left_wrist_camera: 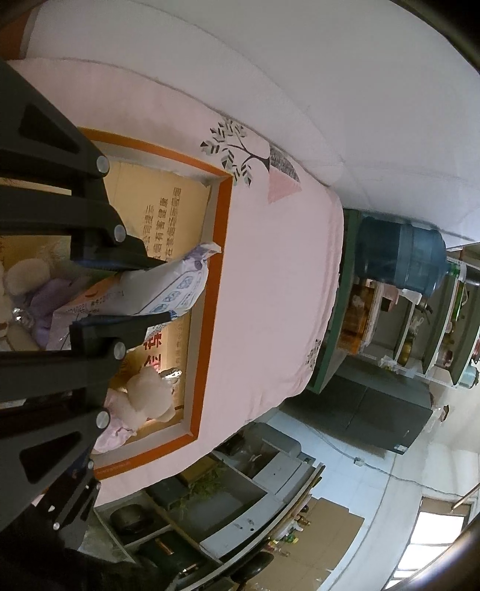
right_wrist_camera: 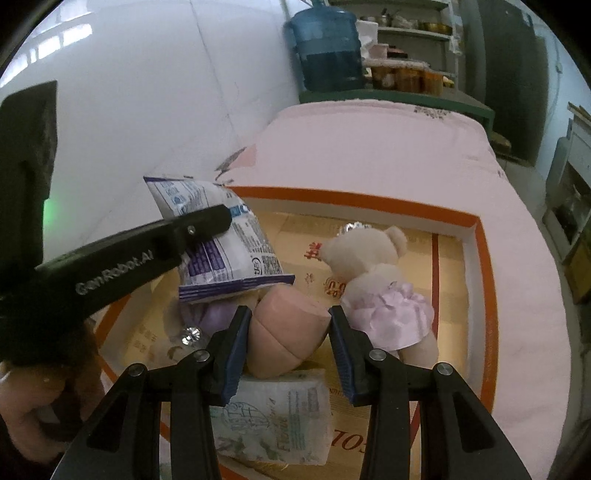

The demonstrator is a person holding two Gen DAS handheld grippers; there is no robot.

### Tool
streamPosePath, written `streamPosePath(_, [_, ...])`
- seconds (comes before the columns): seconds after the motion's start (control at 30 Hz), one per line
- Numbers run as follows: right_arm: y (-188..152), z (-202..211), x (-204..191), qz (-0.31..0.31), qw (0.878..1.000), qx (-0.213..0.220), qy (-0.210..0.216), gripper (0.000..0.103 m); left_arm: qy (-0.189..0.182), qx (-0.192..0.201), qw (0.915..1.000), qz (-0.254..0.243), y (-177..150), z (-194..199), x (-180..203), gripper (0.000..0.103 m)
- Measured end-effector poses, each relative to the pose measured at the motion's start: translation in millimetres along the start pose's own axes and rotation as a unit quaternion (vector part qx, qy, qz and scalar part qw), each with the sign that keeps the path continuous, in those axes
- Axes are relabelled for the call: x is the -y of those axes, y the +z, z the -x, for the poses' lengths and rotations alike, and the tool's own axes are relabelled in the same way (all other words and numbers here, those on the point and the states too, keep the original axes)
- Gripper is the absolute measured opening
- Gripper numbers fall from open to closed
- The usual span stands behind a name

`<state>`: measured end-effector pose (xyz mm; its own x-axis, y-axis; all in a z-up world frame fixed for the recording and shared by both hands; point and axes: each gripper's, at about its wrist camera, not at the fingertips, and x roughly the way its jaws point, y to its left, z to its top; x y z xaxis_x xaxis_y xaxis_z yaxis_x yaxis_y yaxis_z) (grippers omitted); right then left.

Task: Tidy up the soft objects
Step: 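Carry the pink sponge with the right tool while the left carries the wipes bag into the lid, then open the right tool on the sponge while the left releases the wipes bag in the lid, then move both open tools back over the remaining pile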

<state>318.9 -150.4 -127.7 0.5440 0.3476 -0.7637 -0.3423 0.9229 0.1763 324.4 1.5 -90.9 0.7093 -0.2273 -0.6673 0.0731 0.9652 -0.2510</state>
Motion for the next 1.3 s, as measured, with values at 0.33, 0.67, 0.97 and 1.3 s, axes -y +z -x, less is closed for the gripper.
streamPosePath(0.33, [-3, -6, -2, 0.006, 1.000, -0.004, -0.010, 0.047, -0.006, 0.002, 1.0000, -0.002, -3, 1, -3, 0.041])
streamPosePath(0.67, [-6, -2, -5, 0.009, 1.000, 0.000, -0.014, 0.059, 0.001, 0.013, 0.9999, -0.010, -3, 10, -1, 0.055])
streamPosePath(0.97, [-6, 7, -5, 0.006, 1.000, 0.004, -0.013, 0.059, 0.008, 0.018, 0.9996, -0.019, -4, 19, 3, 0.055])
streamPosePath(1.3, [-11, 29, -8, 0.004, 1.000, 0.017, -0.013, 0.059, 0.009, 0.026, 0.9993, -0.025, -7, 38, 9, 0.055])
